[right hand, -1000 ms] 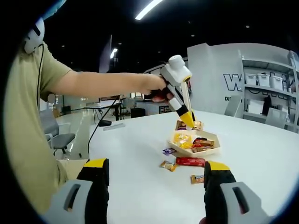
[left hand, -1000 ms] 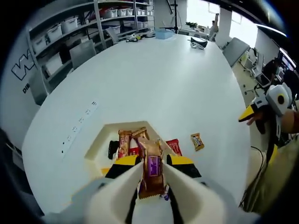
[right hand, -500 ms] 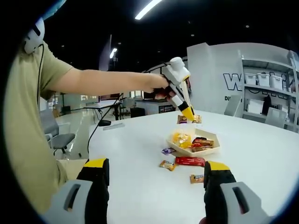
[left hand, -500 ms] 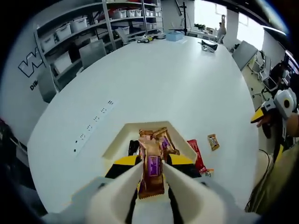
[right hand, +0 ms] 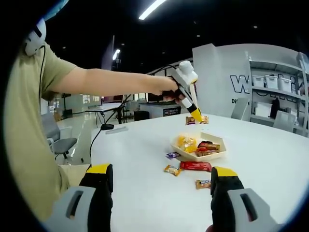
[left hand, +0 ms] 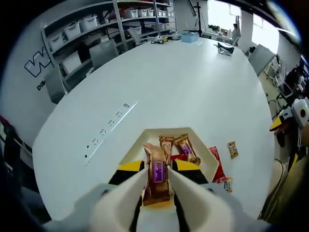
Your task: Place the target food into the container with the food tongs after gripping and lifting it, then release it inside without dropping or visibly crushing the food.
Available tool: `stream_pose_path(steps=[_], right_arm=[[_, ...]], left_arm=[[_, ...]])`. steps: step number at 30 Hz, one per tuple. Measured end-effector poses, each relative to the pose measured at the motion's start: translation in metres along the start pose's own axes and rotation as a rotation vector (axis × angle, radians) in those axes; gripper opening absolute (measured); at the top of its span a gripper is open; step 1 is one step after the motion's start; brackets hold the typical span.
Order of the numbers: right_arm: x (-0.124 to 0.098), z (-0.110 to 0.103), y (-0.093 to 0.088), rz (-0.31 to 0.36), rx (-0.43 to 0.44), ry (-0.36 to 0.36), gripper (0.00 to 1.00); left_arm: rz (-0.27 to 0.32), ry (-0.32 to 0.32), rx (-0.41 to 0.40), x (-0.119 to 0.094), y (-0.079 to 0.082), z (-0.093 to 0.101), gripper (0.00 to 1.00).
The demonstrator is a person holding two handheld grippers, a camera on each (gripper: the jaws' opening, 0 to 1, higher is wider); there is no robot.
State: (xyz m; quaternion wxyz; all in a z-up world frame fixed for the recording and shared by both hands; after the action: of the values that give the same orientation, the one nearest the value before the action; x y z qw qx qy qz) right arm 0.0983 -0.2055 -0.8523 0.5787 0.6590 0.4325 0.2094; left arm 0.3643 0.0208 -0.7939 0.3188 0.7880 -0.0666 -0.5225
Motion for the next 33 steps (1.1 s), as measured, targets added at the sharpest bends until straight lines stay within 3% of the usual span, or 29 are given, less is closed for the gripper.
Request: stream_pose_path(steps=[33], right_arm=[[-0.005, 0.005, -0.001, 0.001, 0.007, -0.015, 0.82]], left_arm=[[-0.016, 0.042, -0.044, 0.013, 0.006, -0.02, 0.24]])
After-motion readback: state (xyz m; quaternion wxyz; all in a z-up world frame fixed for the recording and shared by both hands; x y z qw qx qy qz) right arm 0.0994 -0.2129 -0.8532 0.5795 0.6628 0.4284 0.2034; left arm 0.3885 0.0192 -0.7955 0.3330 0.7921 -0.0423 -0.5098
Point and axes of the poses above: the point that each gripper's makers call its tool centre point, and the gripper's own axes: x roughly forward along the fingers, z roughly to its right, y roughly out of its top, the point moved 9 cm from there along -x, roughly backward along the fingers, and after that the axes turned 13 degrees about x, right-handed, at the moved point
